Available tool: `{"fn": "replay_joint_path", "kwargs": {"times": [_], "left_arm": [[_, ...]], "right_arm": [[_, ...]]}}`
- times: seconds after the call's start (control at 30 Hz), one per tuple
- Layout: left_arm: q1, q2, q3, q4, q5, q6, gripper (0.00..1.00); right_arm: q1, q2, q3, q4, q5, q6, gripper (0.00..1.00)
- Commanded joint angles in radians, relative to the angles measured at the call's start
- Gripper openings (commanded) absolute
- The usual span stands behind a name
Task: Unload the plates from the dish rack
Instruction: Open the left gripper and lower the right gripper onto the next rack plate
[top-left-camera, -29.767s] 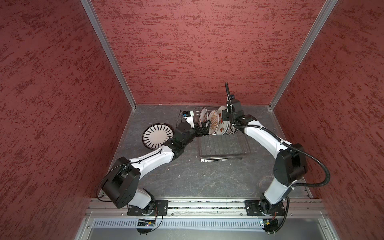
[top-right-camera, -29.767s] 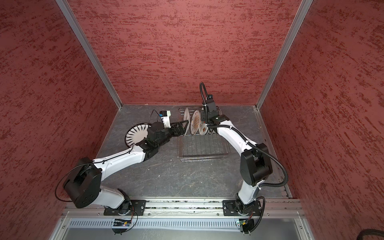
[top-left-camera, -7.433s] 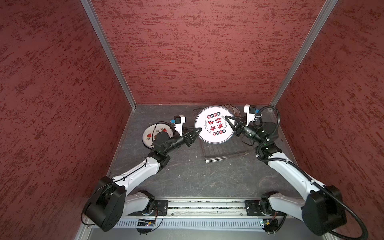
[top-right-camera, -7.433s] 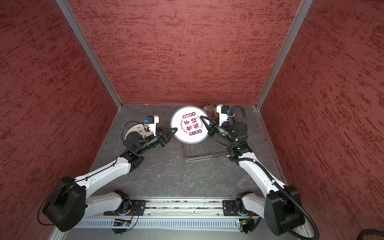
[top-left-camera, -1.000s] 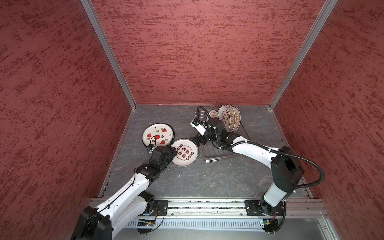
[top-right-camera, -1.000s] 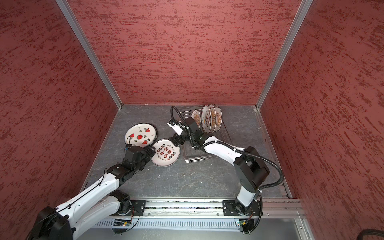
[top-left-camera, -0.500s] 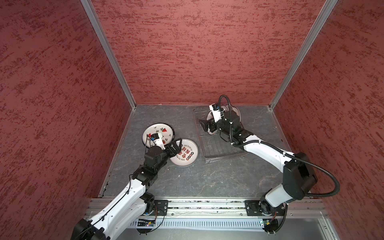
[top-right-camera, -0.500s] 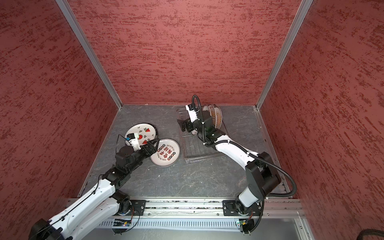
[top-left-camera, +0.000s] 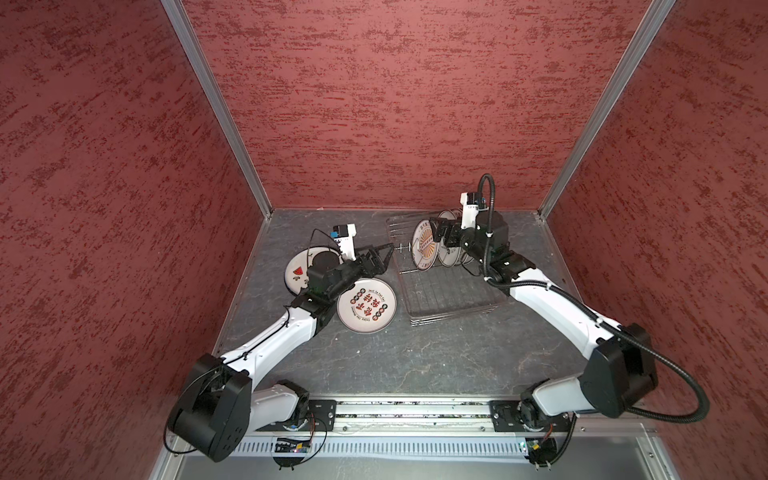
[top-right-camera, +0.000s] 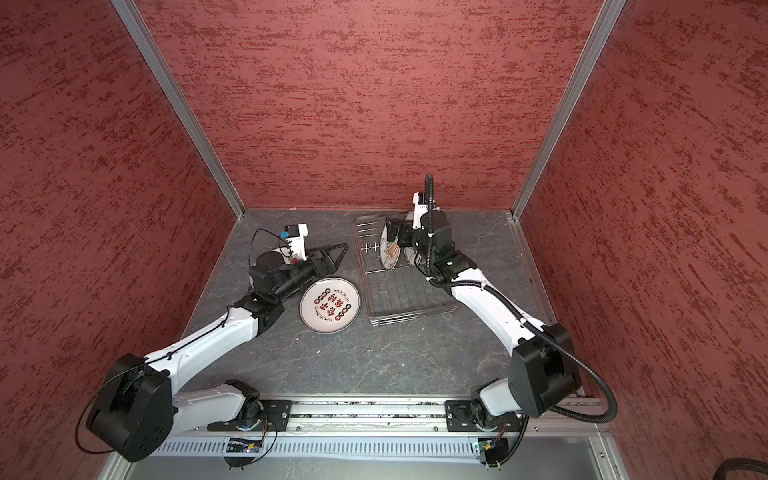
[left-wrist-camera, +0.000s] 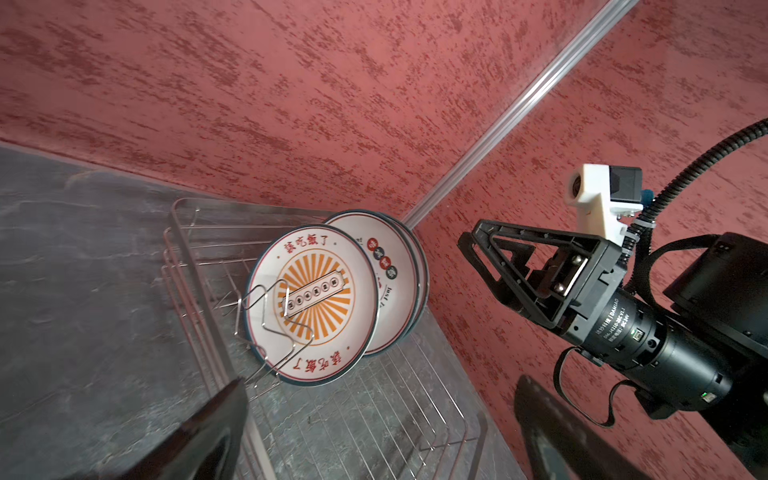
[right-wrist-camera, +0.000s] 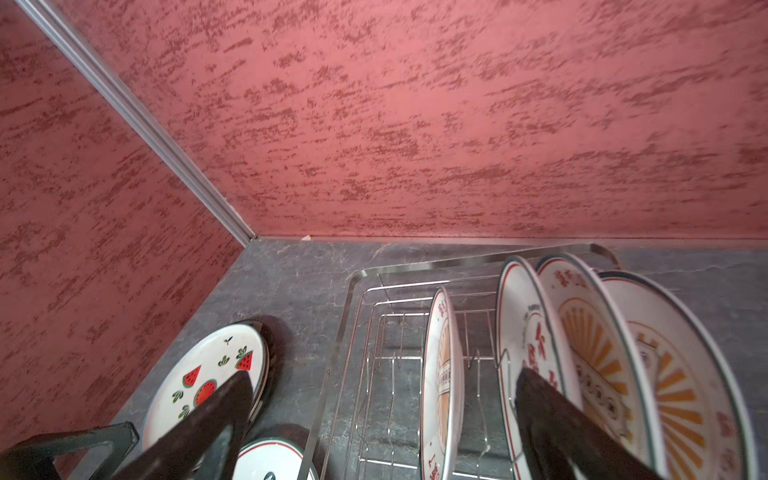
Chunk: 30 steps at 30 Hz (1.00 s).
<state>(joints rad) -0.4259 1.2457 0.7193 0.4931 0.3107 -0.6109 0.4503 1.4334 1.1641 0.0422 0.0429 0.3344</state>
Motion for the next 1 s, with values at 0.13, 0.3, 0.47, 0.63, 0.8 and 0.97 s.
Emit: {"fn": "replay_joint_path", "kwargs": {"times": [0.13, 0.3, 0.47, 0.63, 0.8, 0.97], "left_arm": [[0.008, 0.129, 0.079, 0.161, 0.142, -0.009, 0.99], [0.008, 0.239, 0.137, 0.198, 0.227, -0.018, 1.00], [-0.011, 0.300, 0.181, 0.176, 0.237, -0.018, 0.99], [-0.025, 0.329, 0.218, 0.129, 0.242, -0.004, 0.99], [-0.056, 0.342, 0.248, 0.064, 0.207, 0.033, 0.99], [-0.056, 0.352, 0.247, 0.077, 0.211, 0.017, 0.99]], "right_arm": [[0.000, 0.001, 0.026, -0.071, 0.203, -0.022, 0.96], [-0.025, 0.119, 0.146, -0.195, 0.142, -0.037, 0.80], [-0.030, 0.188, 0.204, -0.241, 0.188, -0.044, 0.64], [-0.033, 0.242, 0.256, -0.298, 0.270, -0.060, 0.53], [-0.043, 0.281, 0.285, -0.326, 0.250, -0.060, 0.43], [-0.050, 0.316, 0.313, -0.359, 0.270, -0.057, 0.36]]}}
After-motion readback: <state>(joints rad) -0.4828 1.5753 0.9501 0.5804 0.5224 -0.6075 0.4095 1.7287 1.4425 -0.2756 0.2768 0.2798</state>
